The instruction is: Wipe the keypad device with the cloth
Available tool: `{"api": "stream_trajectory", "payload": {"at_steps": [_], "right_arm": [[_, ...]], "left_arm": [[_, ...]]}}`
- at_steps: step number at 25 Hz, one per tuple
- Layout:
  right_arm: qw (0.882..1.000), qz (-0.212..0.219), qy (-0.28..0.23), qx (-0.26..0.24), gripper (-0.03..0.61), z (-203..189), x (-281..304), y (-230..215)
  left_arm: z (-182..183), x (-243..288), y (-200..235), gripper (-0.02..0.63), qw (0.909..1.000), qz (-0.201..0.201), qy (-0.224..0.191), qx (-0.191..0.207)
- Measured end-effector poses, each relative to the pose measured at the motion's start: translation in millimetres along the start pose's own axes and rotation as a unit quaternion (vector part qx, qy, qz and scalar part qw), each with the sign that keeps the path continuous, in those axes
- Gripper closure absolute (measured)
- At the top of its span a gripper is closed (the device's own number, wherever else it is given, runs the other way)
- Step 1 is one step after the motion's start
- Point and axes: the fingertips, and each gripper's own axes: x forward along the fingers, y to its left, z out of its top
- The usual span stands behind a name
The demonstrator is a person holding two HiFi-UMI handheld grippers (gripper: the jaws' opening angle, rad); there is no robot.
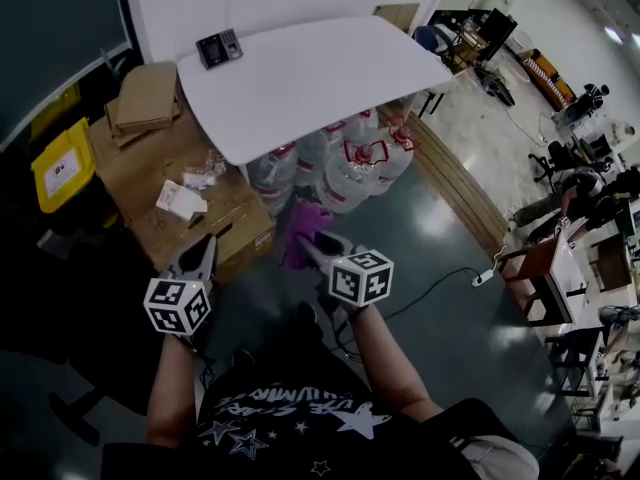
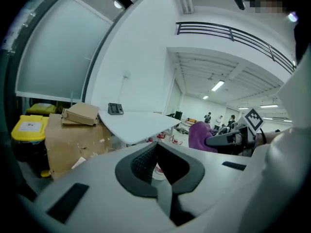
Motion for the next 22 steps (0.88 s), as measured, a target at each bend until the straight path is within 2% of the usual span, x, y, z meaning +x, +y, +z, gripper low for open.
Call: {"api": "stream_trajectory", "payload": {"at_steps": [11,16,20,22], "right_arm": [[1.0,0.024,0.007,0.014,0.486,50,3,-113],[0.999,0.05,0.018,0.005,0.486,61,0,-142],[0.998,0.062,0.023,0.008,0.486,65,6,-157],[0.997,0.068,0.024,0.016,0.486,64,10,-159]], "left_arm": [[16,100,-34,0.606,0.9992,0.035,0.021,-0.002],[27,122,-48,0.607,0.9979,0.063,0.003,-0.012],[27,126,-55,0.607,0.9969,0.078,0.009,-0.001],[29,123,-54,0.607,0.9964,0.084,0.006,-0.015]]}}
